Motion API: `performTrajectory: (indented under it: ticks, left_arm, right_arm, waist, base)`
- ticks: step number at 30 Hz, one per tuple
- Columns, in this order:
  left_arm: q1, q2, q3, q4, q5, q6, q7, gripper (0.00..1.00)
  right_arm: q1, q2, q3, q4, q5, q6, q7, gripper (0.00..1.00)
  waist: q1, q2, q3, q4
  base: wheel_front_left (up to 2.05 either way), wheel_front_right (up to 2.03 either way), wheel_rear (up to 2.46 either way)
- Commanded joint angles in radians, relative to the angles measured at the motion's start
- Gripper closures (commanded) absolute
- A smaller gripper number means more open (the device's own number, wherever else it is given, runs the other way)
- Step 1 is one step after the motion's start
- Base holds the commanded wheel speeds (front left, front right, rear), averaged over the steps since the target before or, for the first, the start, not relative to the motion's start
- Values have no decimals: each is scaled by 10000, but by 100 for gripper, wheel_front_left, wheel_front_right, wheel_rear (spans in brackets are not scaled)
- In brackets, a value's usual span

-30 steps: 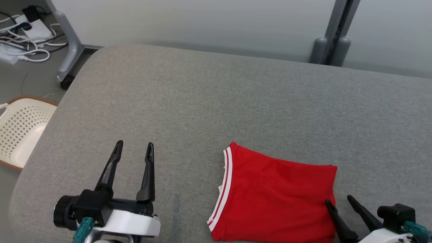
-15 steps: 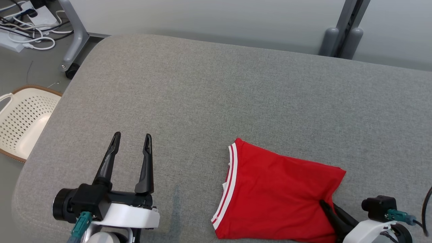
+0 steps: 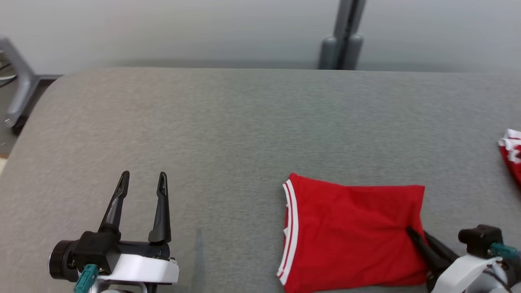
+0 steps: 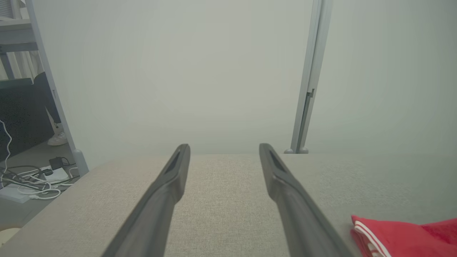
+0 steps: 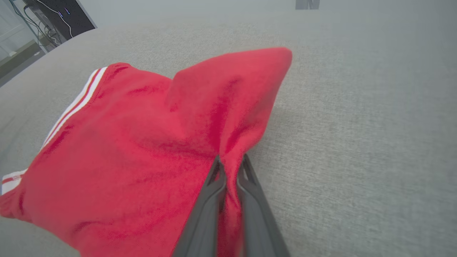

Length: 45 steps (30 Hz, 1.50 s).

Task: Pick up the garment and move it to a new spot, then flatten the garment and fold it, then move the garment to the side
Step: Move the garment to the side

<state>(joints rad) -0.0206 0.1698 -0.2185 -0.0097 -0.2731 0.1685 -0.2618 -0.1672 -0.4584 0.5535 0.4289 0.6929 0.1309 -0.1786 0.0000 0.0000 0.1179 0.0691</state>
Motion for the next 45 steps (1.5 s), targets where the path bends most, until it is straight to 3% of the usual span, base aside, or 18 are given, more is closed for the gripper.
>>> performTrajectory:
  ticks: [1,7,12,20,24,33,40,41,42,43,44,45]
  left_arm:
    - [96,27,29,-54,15,15,-28,0]
    - [-207,94,-88,-109,151,-43,-18,0]
    - [-646,281,-151,-291,306,-49,151,0]
    - [-1535,486,-362,-603,695,-70,583,0]
    - [-2006,624,-508,-762,925,-107,876,0]
    - [-2752,1004,-640,-1299,1347,-164,1545,0]
    - [-3213,1290,-769,-1718,1640,-221,2031,0]
    - [-3268,1323,-775,-1799,1682,-231,2078,0]
    - [-3302,1366,-789,-1862,1709,-257,2162,0]
    - [-3337,1414,-809,-1911,1735,-253,2200,0]
    - [-3384,1446,-817,-1968,1757,-259,2252,0]
    - [-3418,1471,-832,-2014,1779,-257,2306,0]
  right_arm:
    - [-208,-205,-93,1,17,-1,-89,100]
    - [-846,-638,-56,-18,93,-1,-224,100]
    - [-2090,-635,333,-14,205,-1,-415,100]
    - [-4255,-852,781,675,691,-1,-781,100]
    - [-5192,-1298,791,1223,1069,-1,-872,100]
    - [-6200,-2093,-1372,1989,1428,-1,-875,100]
    - [-6599,-1982,-1860,2832,1582,-1,-868,100]
    - [-6697,-2000,-1890,2980,1528,-1,-868,84]
    - [-6790,-1973,-1927,3149,1461,-1,-868,59]
    - [-6798,-1870,-1887,3306,1470,-1,-868,47]
    - [-6868,-1849,-1947,3513,1415,-1,-867,47]
    - [-6967,-1864,-2137,3627,1360,-1,-868,0]
  waist:
    - [0,0,-112,-849]
    - [0,0,145,-1877]
    - [0,0,851,-2642]
    - [0,0,1960,-3426]
    - [0,0,2539,-3696]
    - [0,0,3849,-4191]
    - [0,0,4658,-4211]
    - [0,0,4770,-4206]
    - [0,0,4869,-4202]
    - [0,0,4949,-4198]
    - [0,0,5031,-4195]
    - [0,0,5099,-4187]
  base:
    - [0,0,0]
    - [0,0,0]
    - [0,0,0]
    - [0,0,0]
    - [0,0,0]
    - [0,0,0]
    - [0,0,0]
    - [0,0,0]
    - [0,0,0]
    - [0,0,0]
    - [0,0,0]
    - [0,0,0]
